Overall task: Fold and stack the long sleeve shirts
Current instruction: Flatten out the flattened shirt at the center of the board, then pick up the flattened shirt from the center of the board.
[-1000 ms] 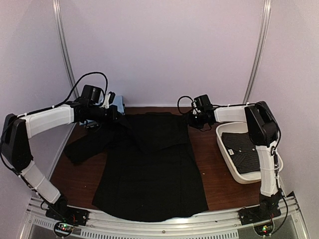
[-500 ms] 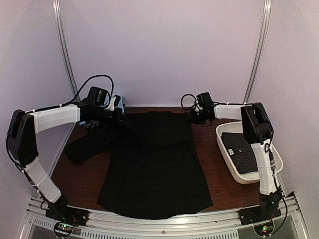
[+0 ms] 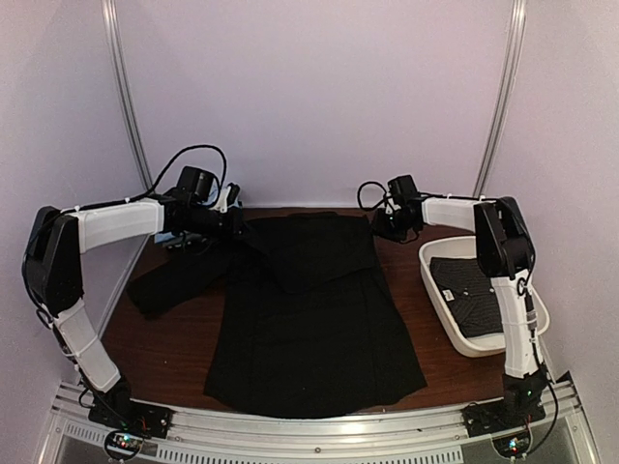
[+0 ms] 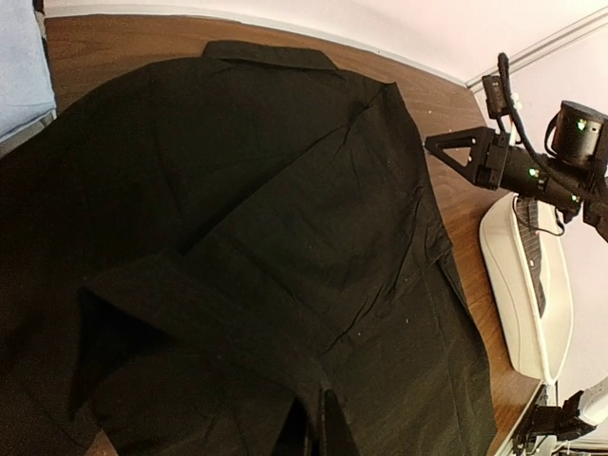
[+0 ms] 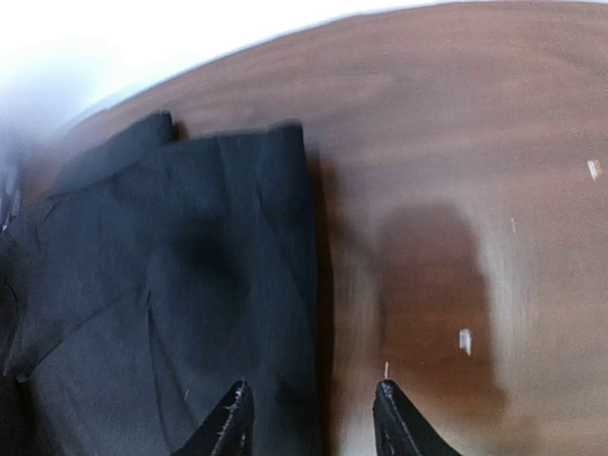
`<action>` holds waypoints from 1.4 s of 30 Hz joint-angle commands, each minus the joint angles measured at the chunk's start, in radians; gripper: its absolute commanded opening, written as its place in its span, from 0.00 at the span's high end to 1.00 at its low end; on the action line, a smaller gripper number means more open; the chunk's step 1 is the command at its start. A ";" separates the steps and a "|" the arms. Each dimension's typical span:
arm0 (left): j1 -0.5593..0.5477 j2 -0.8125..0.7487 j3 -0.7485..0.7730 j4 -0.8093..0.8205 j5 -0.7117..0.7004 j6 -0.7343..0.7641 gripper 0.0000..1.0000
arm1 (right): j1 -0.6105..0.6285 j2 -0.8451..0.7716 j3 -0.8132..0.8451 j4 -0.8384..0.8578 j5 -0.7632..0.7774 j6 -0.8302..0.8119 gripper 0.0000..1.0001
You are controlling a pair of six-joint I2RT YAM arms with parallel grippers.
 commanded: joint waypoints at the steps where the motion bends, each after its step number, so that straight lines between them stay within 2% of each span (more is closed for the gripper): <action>1: -0.008 0.006 0.030 0.043 0.038 -0.001 1.00 | 0.046 -0.239 -0.131 -0.022 0.044 -0.033 0.50; 10: -0.014 -0.022 0.002 0.042 0.099 -0.008 1.00 | 0.158 -0.535 -0.517 0.033 0.105 0.004 0.43; 18: -0.016 -0.065 -0.035 0.007 0.142 0.018 1.00 | 0.269 -0.756 -0.791 0.064 0.183 0.124 0.42; 26: -0.017 -0.088 -0.056 0.005 0.143 0.029 1.00 | 0.377 -0.961 -1.032 -0.005 0.228 0.257 0.42; 35: -0.019 -0.085 -0.045 0.005 0.139 0.028 1.00 | 0.541 -1.141 -1.206 -0.165 0.248 0.468 0.43; 42: -0.019 -0.083 -0.044 0.008 0.127 0.020 1.00 | 0.649 -1.242 -1.326 -0.243 0.218 0.613 0.49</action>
